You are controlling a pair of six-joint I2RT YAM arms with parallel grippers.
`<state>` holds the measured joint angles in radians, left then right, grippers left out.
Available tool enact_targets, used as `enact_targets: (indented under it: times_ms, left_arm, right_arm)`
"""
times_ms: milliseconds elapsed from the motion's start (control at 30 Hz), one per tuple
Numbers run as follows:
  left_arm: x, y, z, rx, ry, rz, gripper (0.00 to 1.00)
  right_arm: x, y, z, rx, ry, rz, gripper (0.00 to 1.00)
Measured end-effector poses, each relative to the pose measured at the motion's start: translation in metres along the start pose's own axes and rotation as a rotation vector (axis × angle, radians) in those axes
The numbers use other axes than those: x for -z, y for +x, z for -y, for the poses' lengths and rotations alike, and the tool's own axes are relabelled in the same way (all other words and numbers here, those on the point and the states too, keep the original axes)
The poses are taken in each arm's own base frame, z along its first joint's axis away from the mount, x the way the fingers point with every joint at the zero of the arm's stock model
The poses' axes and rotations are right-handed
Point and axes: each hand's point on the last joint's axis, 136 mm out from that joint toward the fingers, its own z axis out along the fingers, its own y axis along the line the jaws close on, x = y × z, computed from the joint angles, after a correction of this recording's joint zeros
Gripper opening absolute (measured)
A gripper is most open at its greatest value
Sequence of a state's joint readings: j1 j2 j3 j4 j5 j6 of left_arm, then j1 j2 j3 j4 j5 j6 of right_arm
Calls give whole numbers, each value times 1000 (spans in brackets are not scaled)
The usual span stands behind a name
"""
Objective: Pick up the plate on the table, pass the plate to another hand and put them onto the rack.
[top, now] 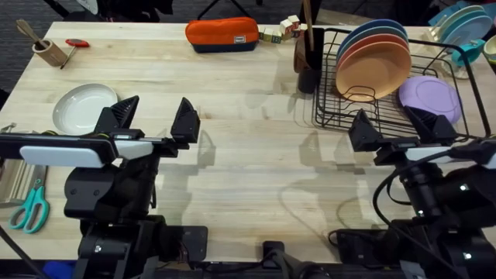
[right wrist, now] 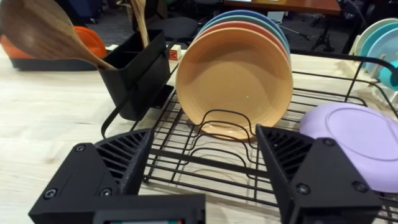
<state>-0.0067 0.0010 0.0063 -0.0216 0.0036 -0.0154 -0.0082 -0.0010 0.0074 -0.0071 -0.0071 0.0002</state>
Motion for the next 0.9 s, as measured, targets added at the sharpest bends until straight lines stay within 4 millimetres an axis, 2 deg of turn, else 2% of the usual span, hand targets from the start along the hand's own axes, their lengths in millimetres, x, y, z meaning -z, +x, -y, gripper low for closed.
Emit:
enact_targets:
  times_ms: [400,600,733,833,900]
  left_arm:
    - [0,-5,0,0,0,20,994]
    - [0,-9,0,4,1,35,994]
    - [2,-4,0,16,-1,-14,994]
    - [8,-17,0,21,-2,-50,994]
    - [12,-35,1,23,-2,-62,994]
  right_arm:
    - [0,-1,1,0,3,2,992]
    - [0,-13,4,18,21,53,992]
    - [2,-12,4,39,24,26,992]
    - [6,-21,4,49,24,-2,992]
    - [10,-37,4,53,24,-8,992]
